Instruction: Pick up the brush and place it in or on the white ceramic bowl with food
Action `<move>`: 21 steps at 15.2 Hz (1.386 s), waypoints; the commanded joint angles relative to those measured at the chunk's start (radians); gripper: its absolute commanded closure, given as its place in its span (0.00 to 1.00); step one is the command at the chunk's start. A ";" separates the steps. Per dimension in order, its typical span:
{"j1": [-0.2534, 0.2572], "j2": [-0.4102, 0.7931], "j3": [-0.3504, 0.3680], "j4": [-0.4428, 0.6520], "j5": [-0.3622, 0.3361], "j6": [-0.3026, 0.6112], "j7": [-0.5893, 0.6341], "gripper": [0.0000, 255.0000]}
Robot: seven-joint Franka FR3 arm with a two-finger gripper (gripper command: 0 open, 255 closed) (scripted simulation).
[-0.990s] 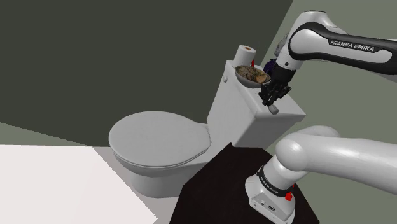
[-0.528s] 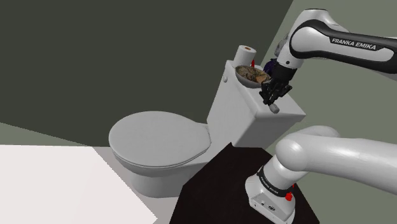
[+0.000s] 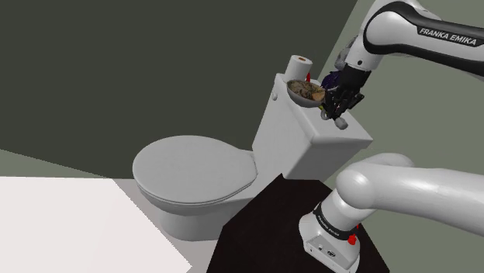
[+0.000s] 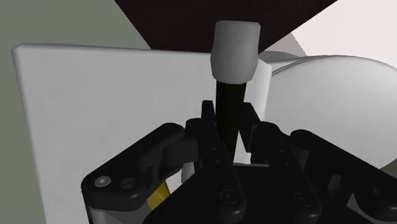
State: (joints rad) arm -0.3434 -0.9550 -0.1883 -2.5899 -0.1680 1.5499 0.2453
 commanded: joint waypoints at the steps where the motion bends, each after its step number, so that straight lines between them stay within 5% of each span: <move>1: 0.003 0.010 0.004 0.032 0.004 -0.023 -0.001 1.00; 21: 0.020 0.132 0.023 0.348 0.030 -0.216 -0.016 1.00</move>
State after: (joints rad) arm -0.3257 -0.8483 -0.1612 -2.2611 -0.1372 1.3283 0.2326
